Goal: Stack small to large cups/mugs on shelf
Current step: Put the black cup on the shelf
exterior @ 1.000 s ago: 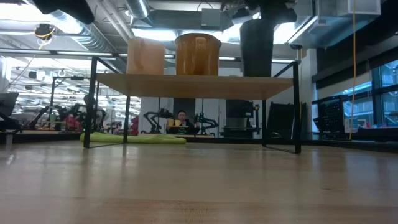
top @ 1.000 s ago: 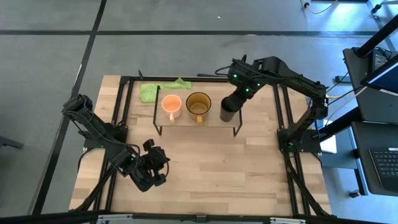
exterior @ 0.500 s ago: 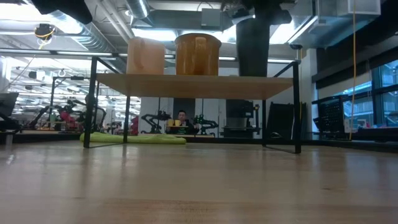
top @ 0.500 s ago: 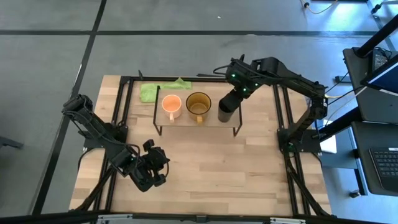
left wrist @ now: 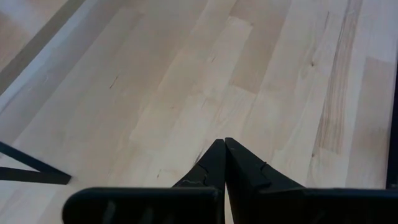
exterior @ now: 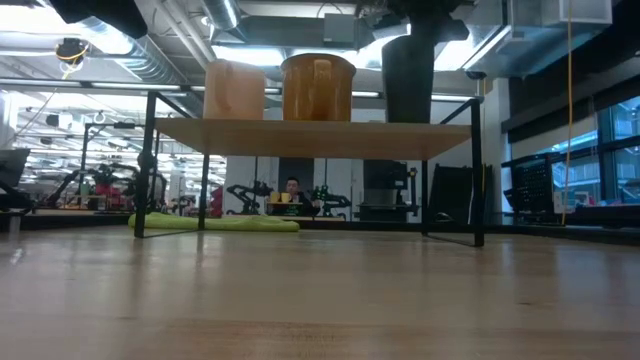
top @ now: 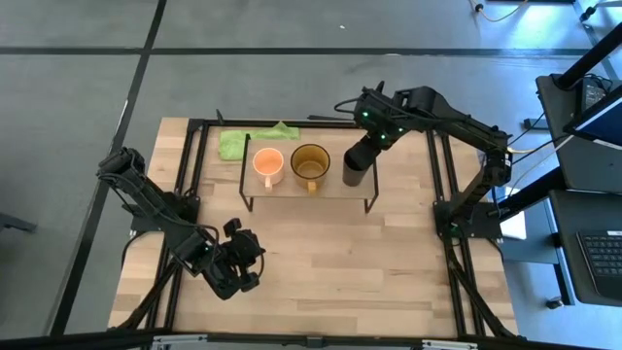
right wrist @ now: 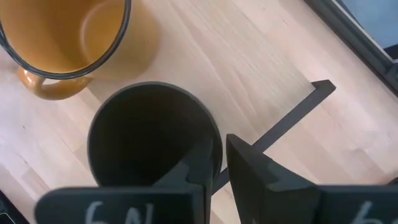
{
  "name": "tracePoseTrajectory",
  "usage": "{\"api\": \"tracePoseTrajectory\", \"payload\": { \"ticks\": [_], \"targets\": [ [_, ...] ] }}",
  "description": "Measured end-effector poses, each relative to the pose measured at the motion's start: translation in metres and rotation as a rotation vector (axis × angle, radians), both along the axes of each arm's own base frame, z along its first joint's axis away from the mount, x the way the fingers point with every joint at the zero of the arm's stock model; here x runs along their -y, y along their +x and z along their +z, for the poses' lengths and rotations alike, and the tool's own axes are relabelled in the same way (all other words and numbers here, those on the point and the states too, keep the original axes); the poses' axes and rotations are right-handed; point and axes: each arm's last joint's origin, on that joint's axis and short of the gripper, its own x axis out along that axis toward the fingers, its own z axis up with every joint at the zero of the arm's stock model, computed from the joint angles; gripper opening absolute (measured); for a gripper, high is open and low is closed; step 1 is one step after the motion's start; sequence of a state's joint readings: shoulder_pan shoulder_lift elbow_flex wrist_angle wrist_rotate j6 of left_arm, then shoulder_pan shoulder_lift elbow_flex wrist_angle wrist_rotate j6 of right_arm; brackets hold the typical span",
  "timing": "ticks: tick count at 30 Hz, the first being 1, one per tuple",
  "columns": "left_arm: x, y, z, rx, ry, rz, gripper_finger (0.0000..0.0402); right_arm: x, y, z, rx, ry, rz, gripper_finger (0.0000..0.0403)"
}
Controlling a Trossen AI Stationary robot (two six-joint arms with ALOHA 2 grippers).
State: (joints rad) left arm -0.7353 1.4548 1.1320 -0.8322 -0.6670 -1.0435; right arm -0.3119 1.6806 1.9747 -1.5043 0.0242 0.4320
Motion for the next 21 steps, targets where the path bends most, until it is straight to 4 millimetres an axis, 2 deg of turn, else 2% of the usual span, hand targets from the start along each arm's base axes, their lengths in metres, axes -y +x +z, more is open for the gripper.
{"api": "tracePoseTrajectory", "payload": {
  "ticks": [21],
  "targets": [
    [0.0006, 0.0004, 0.0001, 0.001, -0.011, -0.003, 0.0, 0.0024, 0.0035, 0.0016, 0.03, -0.052, 0.004, 0.0049]
  ]
}}
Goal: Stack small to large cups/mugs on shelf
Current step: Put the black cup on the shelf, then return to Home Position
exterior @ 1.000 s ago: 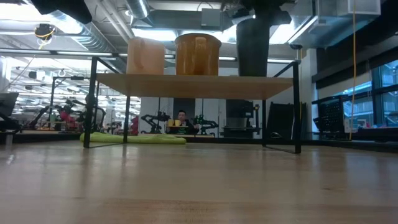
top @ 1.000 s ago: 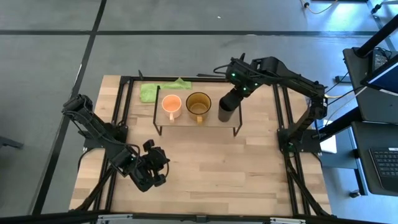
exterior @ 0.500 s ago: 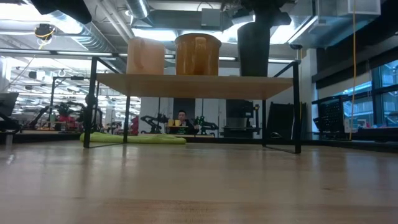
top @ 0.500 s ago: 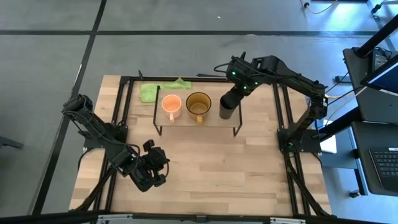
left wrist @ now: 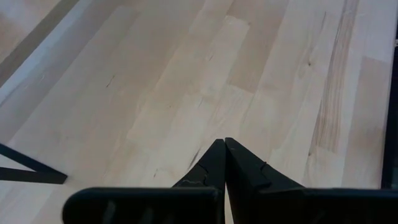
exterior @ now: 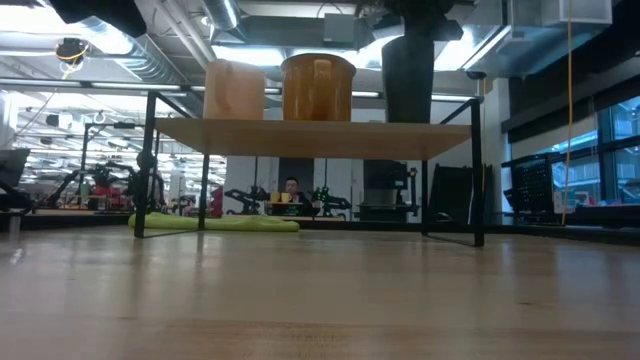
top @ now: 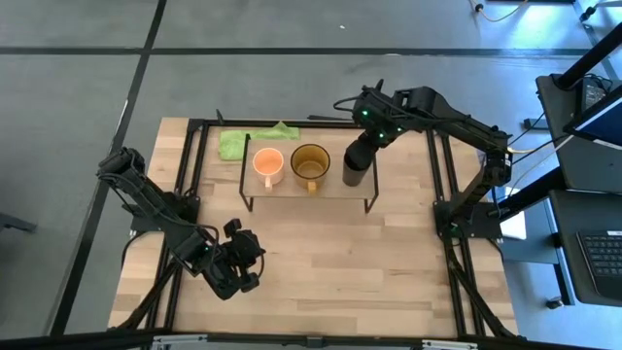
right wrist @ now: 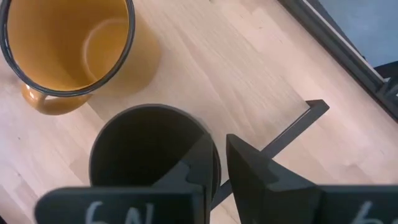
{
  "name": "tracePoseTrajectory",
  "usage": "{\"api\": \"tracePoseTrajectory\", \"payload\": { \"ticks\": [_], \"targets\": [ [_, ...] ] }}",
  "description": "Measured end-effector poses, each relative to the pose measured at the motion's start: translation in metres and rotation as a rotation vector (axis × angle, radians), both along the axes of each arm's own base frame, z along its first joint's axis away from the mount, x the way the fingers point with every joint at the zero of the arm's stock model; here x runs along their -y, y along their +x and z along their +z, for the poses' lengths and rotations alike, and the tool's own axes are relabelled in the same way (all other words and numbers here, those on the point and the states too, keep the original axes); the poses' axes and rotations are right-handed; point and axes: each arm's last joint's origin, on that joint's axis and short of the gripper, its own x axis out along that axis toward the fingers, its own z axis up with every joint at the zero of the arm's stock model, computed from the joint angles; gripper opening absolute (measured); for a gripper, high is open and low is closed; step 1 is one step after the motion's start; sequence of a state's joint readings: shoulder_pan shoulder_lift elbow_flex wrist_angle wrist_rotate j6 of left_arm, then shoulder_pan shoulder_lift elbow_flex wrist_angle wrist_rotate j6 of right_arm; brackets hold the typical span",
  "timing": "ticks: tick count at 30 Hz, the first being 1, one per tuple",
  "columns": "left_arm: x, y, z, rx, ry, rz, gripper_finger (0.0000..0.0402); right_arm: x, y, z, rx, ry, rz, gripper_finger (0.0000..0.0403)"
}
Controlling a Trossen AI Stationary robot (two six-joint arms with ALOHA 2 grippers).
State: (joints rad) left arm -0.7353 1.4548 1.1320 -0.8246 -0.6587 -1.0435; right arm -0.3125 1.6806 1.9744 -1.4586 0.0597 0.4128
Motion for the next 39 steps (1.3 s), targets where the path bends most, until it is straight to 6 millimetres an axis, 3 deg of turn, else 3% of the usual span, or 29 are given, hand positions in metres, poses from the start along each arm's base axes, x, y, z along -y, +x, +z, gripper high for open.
{"api": "tracePoseTrajectory", "payload": {
  "ticks": [4, 8, 12, 16, 19, 23, 26, 31, 35, 39],
  "targets": [
    [0.0, 0.0, 0.0, 0.001, -0.001, 0.0, 0.0, 0.0, -0.001, 0.001, -0.004, -0.015, 0.012, 0.0049],
    [0.001, 0.001, 0.001, 0.013, -0.006, -0.007, 0.0, 0.0, -0.003, 0.018, 0.055, -0.06, 0.041, 0.0049],
    [0.004, 0.005, 0.004, 0.063, 0.007, -0.039, 0.0, -0.009, -0.007, 0.054, 0.217, -0.15, 0.113, 0.0049],
    [0.009, 0.015, 0.011, 0.155, 0.004, -0.101, 0.0, -0.033, -0.017, 0.103, 0.441, -0.284, 0.277, 0.0049],
    [0.008, 0.027, 0.018, 0.21, -0.014, -0.16, 0.0, -0.058, -0.036, 0.127, 0.642, -0.37, 0.439, 0.0049],
    [-0.002, 0.045, 0.035, 0.319, -0.032, -0.298, 0.0, -0.086, -0.081, 0.155, 0.819, -0.471, 0.595, 0.0049],
    [-0.015, 0.06, 0.062, 0.507, -0.083, -0.479, 0.0, -0.095, -0.112, 0.166, 0.899, -0.425, 0.59, 0.0049],
    [-0.042, 0.066, 0.107, 0.865, -0.113, -0.727, 0.0, -0.106, -0.148, 0.172, 1.0, -0.169, 0.553, 0.0049],
    [-0.059, 0.055, 0.125, 0.928, -0.138, -0.652, 0.0, -0.118, -0.151, 0.172, 1.013, -0.11, 0.646, 0.0049],
    [-0.062, 0.045, 0.129, 0.886, -0.306, -0.575, 0.0, -0.127, -0.141, 0.168, 0.979, -0.083, 0.701, 0.0049]
  ]
}}
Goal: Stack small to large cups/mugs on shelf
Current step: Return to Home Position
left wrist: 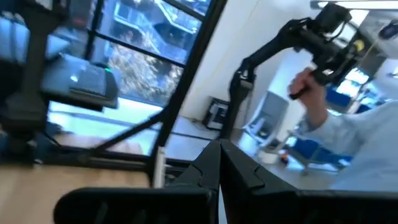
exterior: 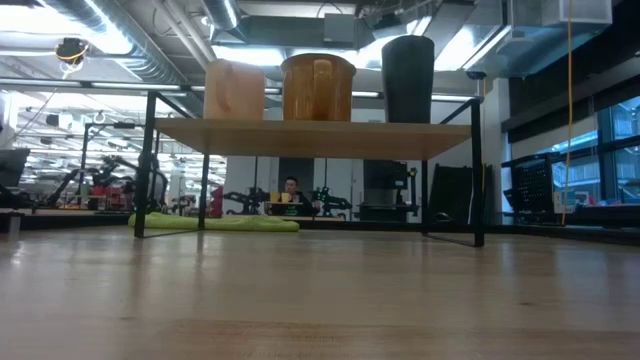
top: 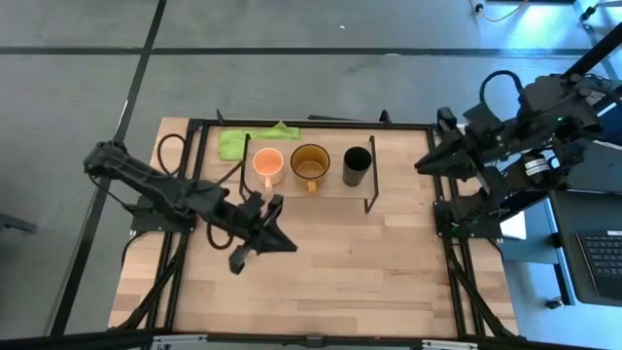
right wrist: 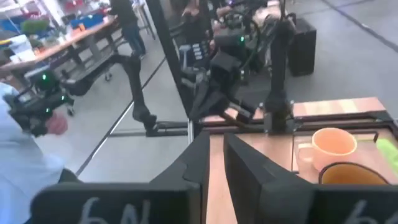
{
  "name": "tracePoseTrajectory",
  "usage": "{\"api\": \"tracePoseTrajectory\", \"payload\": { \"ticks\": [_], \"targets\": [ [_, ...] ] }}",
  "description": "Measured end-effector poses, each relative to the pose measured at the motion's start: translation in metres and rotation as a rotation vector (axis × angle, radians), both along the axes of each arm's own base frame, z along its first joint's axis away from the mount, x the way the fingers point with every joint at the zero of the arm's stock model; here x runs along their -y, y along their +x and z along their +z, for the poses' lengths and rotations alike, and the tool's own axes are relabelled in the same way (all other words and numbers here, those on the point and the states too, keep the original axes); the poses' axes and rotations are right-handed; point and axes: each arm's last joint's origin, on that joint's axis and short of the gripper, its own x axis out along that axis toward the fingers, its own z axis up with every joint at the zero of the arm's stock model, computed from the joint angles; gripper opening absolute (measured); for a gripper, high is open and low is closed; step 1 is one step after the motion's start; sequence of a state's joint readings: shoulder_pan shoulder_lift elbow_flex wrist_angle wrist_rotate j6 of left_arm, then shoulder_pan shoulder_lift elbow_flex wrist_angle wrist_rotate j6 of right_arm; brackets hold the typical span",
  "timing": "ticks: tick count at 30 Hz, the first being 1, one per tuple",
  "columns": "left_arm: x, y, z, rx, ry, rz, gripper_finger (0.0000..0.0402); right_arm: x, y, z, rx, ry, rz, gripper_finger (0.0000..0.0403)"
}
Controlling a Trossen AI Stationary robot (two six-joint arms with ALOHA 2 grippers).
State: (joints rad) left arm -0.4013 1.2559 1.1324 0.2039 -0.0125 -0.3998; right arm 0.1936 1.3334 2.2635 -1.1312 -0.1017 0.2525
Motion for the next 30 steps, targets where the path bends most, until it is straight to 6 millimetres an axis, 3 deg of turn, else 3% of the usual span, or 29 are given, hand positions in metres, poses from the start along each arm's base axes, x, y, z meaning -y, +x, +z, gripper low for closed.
{"api": "tracePoseTrajectory", "payload": {
  "ticks": [5, 9, 13, 18, 25, 30],
  "targets": [
    [0.005, -0.008, 0.009, 0.017, -0.13, -0.045, 0.0, -0.004, 0.01, -0.008, -0.079, -0.003, 0.025, 0.0049],
    [0.01, -0.013, 0.015, 0.175, 0.069, -0.238, 0.0, -0.011, 0.026, -0.006, -0.019, -0.028, 0.153, 0.0049],
    [-0.008, -0.021, 0.021, 0.175, 0.076, -0.283, 0.0, -0.01, 0.013, 0.0, 0.033, -0.044, 0.233, 0.0049],
    [-0.033, -0.034, 0.001, 0.124, 0.092, -0.237, 0.0, -0.003, -0.002, -0.007, -0.055, -0.069, 0.098, 0.0049],
    [-0.063, -0.106, -0.033, 0.207, 0.035, -0.047, 0.0, 0.005, -0.04, 0.0, 0.028, -0.079, 0.1, 0.0049],
    [-0.081, -0.165, -0.051, 0.358, -0.014, 0.089, 0.0, 0.008, -0.05, -0.009, 0.045, -0.083, 0.064, 0.0049]
  ]
}}
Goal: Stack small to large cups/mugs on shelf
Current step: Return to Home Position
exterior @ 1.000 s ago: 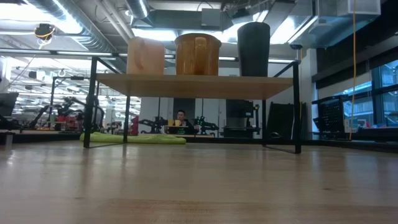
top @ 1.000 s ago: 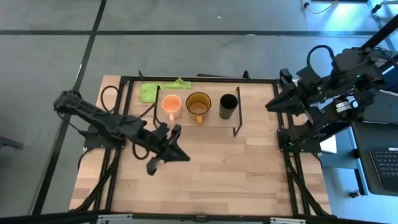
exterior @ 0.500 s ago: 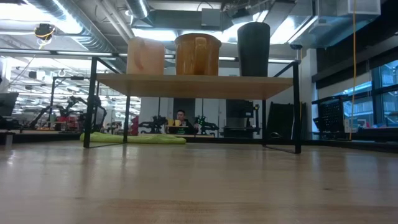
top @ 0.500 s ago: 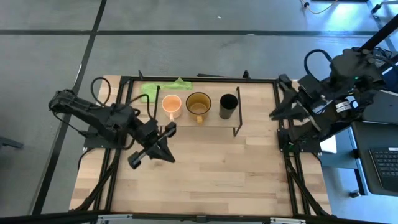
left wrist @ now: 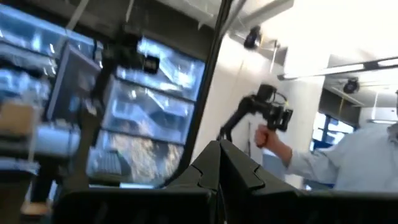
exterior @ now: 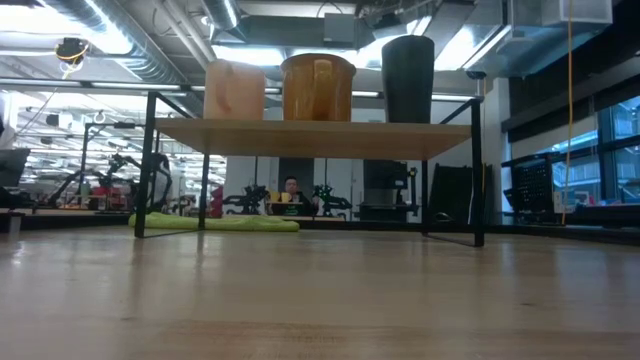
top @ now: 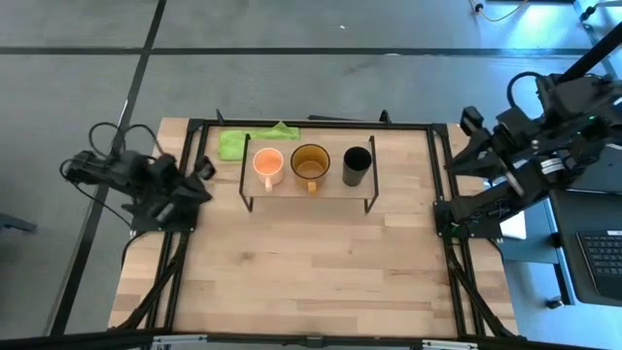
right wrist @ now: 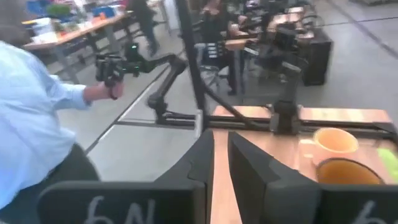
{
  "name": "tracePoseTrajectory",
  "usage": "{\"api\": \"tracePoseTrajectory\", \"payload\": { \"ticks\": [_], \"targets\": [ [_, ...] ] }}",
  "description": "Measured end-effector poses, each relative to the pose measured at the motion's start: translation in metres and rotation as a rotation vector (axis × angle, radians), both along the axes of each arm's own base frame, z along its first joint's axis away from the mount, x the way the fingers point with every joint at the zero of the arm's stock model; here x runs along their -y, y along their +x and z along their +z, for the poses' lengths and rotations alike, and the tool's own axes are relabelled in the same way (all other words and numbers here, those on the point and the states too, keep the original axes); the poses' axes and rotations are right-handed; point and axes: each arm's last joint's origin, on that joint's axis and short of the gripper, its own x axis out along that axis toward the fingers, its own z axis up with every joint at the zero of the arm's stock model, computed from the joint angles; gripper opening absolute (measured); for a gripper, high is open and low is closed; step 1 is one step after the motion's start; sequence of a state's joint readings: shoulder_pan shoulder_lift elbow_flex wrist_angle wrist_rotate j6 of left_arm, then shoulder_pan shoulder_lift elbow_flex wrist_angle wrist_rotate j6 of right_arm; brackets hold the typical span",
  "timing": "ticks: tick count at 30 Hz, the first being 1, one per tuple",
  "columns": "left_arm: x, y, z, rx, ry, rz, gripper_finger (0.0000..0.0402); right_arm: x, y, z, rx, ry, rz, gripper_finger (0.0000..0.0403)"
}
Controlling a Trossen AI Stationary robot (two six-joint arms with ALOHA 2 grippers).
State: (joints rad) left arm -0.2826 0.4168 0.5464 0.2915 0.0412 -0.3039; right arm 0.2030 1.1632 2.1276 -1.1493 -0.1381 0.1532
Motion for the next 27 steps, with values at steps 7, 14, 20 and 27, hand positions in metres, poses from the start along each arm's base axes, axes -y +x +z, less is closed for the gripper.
{"api": "tracePoseTrajectory", "payload": {
  "ticks": [7, 14, 20, 27],
  "targets": [
    [-0.013, -0.034, -0.029, 0.079, 0.008, 0.122, 0.0, 0.002, -0.008, -0.028, 0.129, 0.0, -0.01, 0.0049],
    [-0.016, -0.038, -0.06, 0.072, 0.011, 0.183, 0.0, 0.004, -0.016, -0.069, 0.224, 0.048, -0.016, 0.0049],
    [-0.012, -0.031, -0.084, 0.131, 0.028, 0.142, 0.0, 0.006, -0.025, -0.102, 0.335, 0.072, -0.016, 0.0049],
    [-0.008, -0.018, -0.124, 0.14, -0.02, 0.104, 0.0, 0.006, -0.027, -0.146, 0.355, 0.129, -0.018, 0.0049]
  ]
}}
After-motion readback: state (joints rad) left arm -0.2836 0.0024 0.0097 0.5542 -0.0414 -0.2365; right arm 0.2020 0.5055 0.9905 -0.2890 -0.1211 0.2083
